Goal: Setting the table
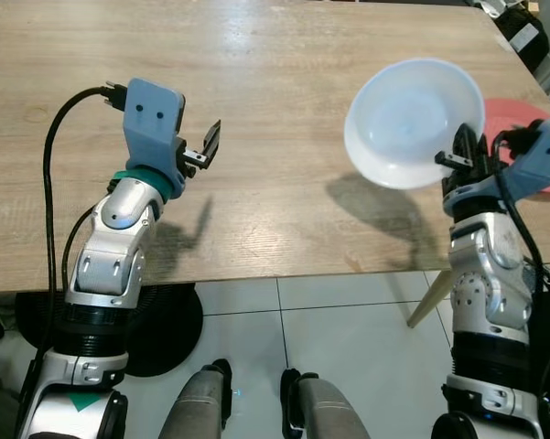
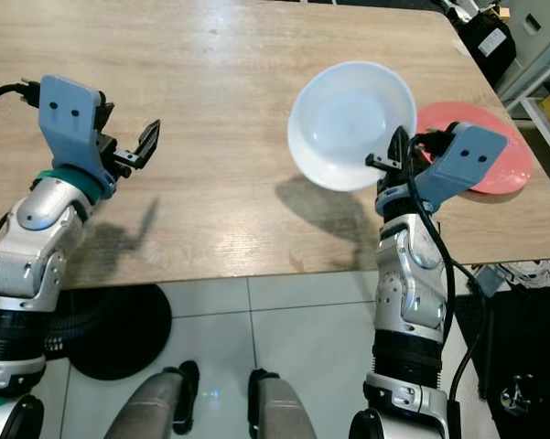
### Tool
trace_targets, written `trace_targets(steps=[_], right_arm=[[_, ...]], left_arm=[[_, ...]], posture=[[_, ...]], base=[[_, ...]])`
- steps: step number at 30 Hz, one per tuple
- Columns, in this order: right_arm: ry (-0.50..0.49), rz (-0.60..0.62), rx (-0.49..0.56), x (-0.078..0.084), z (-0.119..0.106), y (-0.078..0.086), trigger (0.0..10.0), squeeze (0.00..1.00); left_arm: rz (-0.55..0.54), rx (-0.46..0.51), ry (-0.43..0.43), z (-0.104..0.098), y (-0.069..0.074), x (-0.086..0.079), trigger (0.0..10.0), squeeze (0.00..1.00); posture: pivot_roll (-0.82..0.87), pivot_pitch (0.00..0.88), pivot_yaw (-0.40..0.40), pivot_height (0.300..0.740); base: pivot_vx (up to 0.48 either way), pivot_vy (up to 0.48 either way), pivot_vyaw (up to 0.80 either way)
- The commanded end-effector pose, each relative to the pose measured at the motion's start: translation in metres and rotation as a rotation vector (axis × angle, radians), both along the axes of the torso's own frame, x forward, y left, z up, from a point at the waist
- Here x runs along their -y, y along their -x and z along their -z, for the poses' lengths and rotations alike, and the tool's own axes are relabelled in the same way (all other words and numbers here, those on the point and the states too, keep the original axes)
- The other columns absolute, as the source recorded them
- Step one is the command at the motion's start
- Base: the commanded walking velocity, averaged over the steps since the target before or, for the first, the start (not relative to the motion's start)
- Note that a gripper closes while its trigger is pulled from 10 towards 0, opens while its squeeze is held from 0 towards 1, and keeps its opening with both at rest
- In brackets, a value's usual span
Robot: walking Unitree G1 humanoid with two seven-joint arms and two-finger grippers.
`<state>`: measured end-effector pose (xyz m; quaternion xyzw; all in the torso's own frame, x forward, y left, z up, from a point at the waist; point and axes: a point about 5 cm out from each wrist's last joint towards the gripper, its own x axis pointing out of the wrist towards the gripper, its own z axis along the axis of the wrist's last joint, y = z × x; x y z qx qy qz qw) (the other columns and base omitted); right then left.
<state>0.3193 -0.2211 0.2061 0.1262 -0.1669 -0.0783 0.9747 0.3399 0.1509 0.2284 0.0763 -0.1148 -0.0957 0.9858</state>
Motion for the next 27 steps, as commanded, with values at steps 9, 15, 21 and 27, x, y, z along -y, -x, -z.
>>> trace_targets(steps=[9,15,21,27], right_arm=[[0.009,0.066,-0.014,0.0086,0.0029,0.0035,10.0,0.00],[0.011,0.069,-0.016,0.0091,0.0030,0.0027,10.0,0.00],[0.014,0.071,-0.017,0.0095,0.0027,0.0019,10.0,0.00],[0.016,0.074,-0.020,0.0096,0.0027,0.0016,10.0,0.00]], left_arm=[[-0.045,0.020,0.017,0.0005,-0.0053,0.0095,10.0,0.00],[-0.053,0.025,0.020,0.0006,-0.0063,0.0093,10.0,0.00],[-0.056,0.031,0.025,0.0004,-0.0072,0.0099,10.0,0.00],[-0.057,0.034,0.026,-0.0003,-0.0081,0.0106,10.0,0.00]], posture=[[0.04,0.082,0.005,0.740],[0.03,0.081,0.001,0.740],[0.03,0.080,0.000,0.740],[0.03,0.080,0.001,0.740]], base=[[-0.291,0.000,0.00],[-0.372,0.000,0.00],[-0.361,0.000,0.00],[-0.347,0.000,0.00]])
